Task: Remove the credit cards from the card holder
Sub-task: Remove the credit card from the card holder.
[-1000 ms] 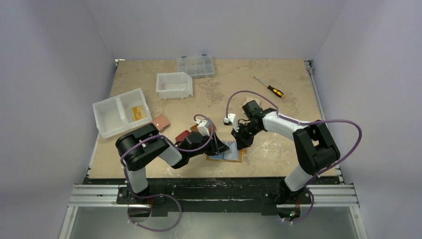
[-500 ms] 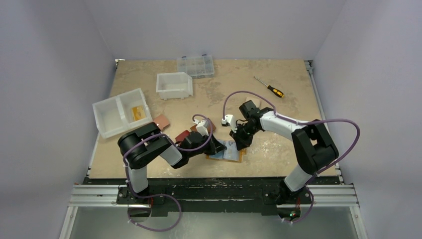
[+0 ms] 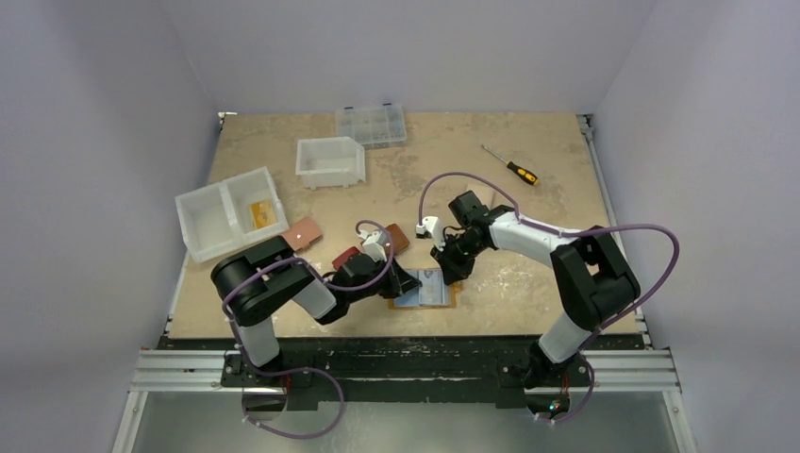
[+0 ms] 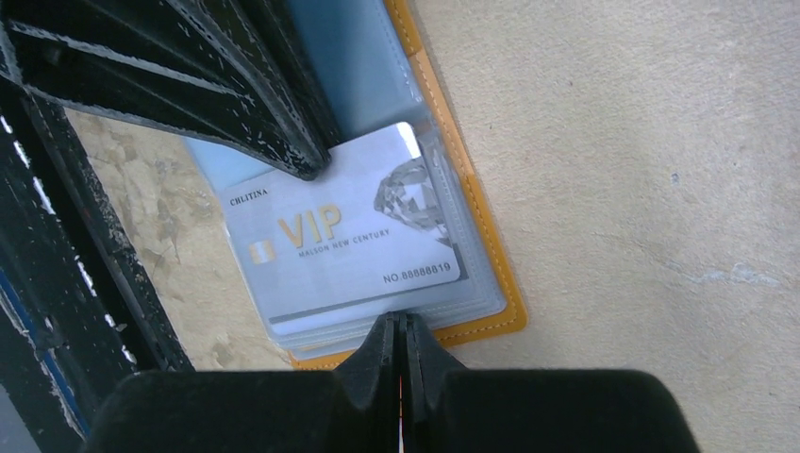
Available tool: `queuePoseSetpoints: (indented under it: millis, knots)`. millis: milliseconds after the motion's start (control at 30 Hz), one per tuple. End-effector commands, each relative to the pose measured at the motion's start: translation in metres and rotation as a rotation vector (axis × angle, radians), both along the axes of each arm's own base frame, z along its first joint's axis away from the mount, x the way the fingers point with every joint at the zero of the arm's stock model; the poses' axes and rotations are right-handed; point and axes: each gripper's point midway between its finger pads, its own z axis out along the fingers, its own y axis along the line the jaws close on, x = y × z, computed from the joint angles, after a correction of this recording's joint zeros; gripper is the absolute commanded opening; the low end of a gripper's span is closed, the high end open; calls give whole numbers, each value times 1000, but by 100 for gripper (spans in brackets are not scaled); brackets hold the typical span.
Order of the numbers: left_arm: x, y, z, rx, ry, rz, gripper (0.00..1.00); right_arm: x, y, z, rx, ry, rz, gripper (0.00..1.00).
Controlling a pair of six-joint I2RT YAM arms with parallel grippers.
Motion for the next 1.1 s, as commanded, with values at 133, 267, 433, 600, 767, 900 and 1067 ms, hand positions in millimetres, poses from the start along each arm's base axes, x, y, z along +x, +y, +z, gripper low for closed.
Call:
queuePoseSetpoints:
  millis: [133, 267, 433, 600, 767, 900, 1067]
  knots:
    - [-8, 22, -6, 63, -8, -22, 0, 7, -4, -20, -55, -27, -11, 0]
    - [-9, 26, -5, 68, -12, -31, 0, 7, -5, -20, -58, -30, -9, 1]
    - [-9, 32, -2, 82, -20, -29, 0, 6, -3, -16, -46, -31, 4, 3]
    - [-8, 36, 5, 75, -39, -31, 0, 2, 4, 1, 21, -29, 67, 14]
    - [-7, 40, 13, 82, -80, -38, 0, -1, 10, 22, 112, -38, 104, 26]
    - [-5, 44, 21, 96, -116, -35, 0, -6, 13, 35, 167, -38, 139, 29]
    - [-3, 49, 33, 117, -163, -28, 0, -9, 17, 53, 228, -78, 176, 34]
